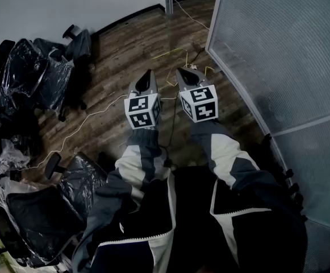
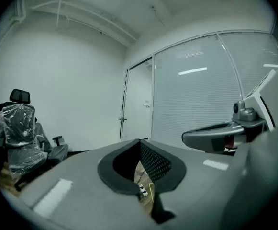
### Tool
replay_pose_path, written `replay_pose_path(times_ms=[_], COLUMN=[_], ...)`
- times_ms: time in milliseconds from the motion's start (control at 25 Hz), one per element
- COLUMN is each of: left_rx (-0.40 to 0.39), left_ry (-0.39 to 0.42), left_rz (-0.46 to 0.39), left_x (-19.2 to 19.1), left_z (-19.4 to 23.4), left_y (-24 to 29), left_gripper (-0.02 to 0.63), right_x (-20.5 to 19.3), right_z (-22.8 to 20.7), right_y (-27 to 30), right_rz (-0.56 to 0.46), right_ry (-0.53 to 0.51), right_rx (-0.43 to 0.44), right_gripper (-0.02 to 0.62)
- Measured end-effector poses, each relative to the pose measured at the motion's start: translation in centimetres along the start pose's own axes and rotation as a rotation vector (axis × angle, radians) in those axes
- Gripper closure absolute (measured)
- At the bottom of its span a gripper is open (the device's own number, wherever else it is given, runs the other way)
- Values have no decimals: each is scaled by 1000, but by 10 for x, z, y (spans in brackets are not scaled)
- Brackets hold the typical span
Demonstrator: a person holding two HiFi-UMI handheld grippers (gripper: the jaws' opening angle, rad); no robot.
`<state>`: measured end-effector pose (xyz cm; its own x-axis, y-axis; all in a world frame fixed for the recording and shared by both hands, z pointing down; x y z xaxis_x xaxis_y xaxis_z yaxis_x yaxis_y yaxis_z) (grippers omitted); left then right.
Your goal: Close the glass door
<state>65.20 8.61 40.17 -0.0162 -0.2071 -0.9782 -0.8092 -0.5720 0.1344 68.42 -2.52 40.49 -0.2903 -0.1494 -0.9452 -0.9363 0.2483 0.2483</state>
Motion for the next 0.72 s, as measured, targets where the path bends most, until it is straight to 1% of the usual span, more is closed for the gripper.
replay_pose_path(times_ms=[160, 360, 560, 720], left_rx=[1, 8, 27, 46], left_ry=[19, 25, 15, 3], left_rz=[-16, -11, -3, 1], left_x=[2, 7, 9, 15], left_z=[-4, -15, -21, -28], left_y=[14, 27, 40, 51], left_gripper=[606, 606, 604, 604], right_x=[4, 10, 18, 23], right_z=[-10, -26, -44, -60], right_y=[6, 6, 5, 3], right_rz=[-2, -4, -28, -22], right_ry=[1, 5, 35, 16], right_rx=[11, 28, 50, 73], right_gripper=[594, 594, 591, 589])
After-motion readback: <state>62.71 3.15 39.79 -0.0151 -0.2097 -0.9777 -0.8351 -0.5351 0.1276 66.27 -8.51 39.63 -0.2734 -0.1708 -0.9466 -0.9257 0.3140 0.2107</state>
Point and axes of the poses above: the fingertips, and each gripper's own axes: y forward along the fingers, z to its left, x out of its top, the point moved 3 cm from there along -y, backward along the fingers, and after that the axes turned 14 degrees about y, right-handed, at the moved point
